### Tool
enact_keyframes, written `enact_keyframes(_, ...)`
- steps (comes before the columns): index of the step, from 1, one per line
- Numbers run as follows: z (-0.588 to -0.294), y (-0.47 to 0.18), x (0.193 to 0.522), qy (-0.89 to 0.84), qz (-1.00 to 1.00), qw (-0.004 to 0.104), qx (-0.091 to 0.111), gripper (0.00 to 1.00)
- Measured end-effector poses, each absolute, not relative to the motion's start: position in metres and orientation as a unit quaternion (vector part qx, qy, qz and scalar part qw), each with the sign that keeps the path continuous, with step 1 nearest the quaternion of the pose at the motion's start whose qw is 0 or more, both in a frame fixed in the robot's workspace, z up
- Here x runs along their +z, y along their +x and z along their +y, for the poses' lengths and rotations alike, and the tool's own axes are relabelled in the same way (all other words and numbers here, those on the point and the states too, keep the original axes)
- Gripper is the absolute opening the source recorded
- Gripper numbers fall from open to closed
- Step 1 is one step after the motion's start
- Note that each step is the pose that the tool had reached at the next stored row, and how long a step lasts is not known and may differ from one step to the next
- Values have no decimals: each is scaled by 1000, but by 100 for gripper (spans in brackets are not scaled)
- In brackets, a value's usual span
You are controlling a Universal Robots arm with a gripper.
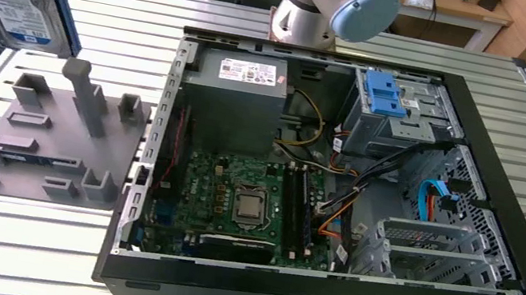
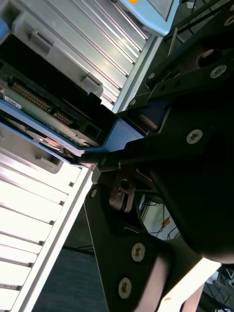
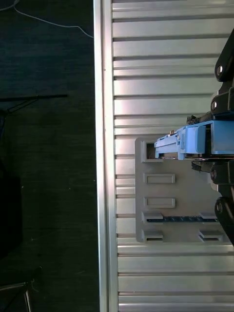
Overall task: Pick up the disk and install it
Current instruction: 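Pick up the disk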
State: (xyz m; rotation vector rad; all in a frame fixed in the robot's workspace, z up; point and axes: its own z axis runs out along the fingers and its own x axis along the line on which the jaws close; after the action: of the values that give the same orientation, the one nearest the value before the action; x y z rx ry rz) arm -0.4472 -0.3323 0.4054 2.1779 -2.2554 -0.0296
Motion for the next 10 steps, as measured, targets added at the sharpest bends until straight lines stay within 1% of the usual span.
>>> enact_keyframes(10,-332,-447,443,695,-719,3,-9,36)
